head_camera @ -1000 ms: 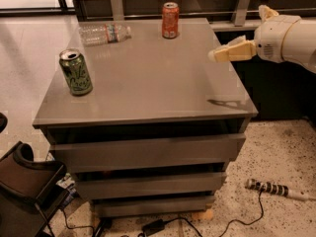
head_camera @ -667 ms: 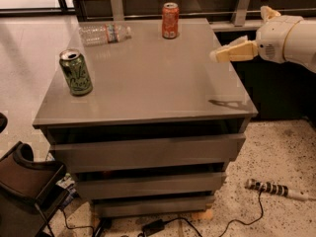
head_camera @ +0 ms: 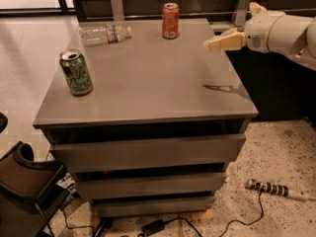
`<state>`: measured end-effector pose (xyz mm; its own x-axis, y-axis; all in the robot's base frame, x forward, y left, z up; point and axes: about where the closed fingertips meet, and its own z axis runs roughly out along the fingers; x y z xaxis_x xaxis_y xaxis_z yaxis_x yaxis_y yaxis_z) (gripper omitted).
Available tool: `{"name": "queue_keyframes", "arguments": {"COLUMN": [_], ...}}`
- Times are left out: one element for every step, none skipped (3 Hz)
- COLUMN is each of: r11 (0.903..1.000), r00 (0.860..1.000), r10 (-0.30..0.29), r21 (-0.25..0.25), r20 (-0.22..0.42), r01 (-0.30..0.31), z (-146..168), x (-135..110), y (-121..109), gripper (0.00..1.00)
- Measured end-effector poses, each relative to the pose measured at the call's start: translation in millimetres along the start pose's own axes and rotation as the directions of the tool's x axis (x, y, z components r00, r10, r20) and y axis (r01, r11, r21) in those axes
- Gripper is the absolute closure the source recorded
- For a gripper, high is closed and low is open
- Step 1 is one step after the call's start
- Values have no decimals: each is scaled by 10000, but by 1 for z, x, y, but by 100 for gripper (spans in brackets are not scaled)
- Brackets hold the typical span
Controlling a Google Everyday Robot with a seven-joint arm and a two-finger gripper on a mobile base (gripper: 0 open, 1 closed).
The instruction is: Move coke can near green can
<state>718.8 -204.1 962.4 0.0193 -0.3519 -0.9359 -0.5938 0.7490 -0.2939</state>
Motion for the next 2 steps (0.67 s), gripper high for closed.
{"name": "queue_keyframes", "arguments": {"r11": [9995,9983], "r00": [9975,9914], "r10": [268,551], "r21": [132,111], "r20": [653,1184], "r01": [-277,-568], "z": [47,91], "x": [-5,-11], "y": [-23,-40], "gripper": [0,0]}}
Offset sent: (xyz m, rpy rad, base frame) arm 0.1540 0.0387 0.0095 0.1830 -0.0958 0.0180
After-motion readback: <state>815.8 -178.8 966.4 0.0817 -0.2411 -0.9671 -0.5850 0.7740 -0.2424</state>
